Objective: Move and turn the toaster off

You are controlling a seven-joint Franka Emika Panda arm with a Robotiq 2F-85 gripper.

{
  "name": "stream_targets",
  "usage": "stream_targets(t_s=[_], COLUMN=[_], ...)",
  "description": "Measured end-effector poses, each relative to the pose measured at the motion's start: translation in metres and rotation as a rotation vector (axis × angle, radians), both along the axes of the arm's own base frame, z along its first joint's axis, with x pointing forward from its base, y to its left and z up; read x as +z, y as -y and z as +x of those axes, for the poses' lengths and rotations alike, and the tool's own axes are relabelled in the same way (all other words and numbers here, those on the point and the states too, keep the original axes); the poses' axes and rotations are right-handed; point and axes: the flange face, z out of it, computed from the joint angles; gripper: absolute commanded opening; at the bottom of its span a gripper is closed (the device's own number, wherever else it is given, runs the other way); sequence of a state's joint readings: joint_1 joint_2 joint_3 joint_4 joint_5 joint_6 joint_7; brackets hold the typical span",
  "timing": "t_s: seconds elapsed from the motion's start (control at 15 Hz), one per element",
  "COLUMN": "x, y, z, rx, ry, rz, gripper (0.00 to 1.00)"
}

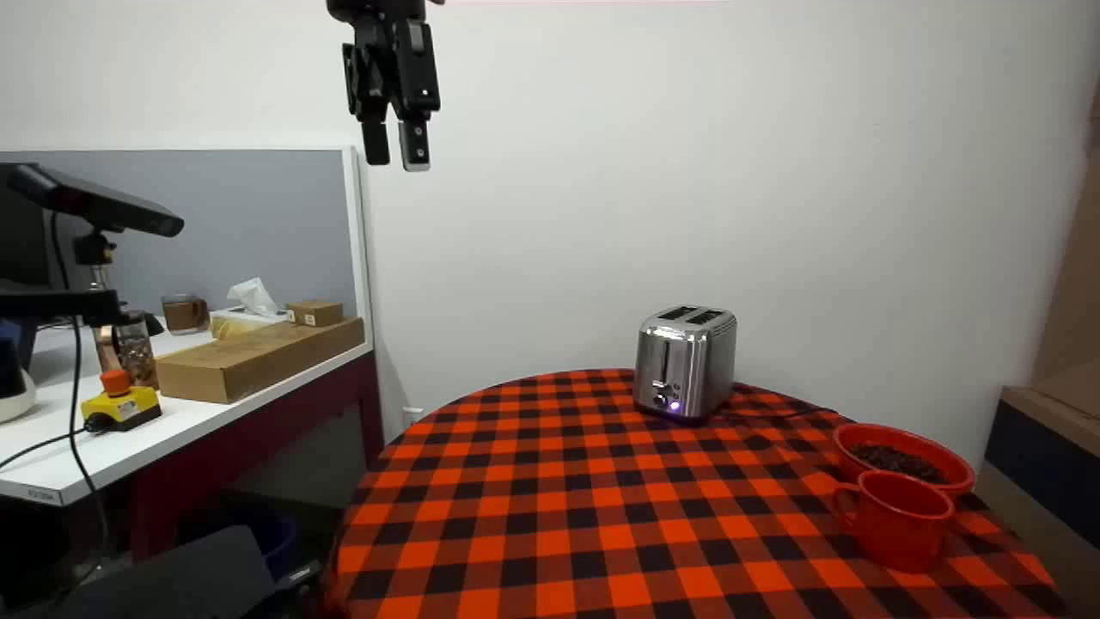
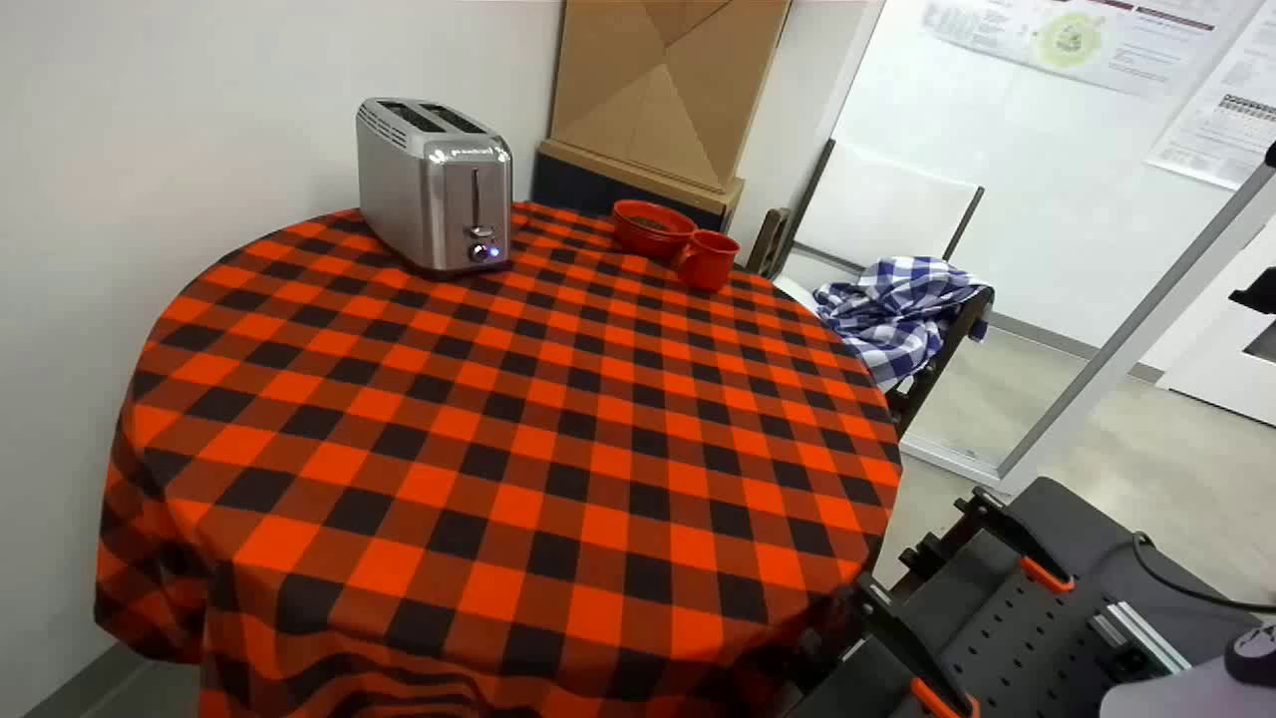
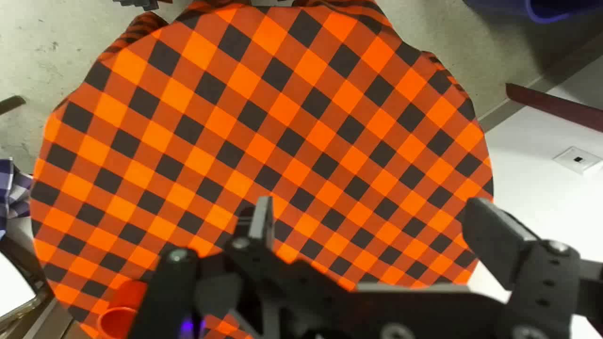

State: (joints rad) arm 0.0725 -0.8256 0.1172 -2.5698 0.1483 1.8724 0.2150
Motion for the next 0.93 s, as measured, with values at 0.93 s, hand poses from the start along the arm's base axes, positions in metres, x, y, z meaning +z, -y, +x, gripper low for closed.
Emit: stream_targets(t_s=[0.93], x=[-0.001], y=[0.044], z=[0.058], rx=[0.136], ry=[0.069], rz=[0.062], gripper=[1.00])
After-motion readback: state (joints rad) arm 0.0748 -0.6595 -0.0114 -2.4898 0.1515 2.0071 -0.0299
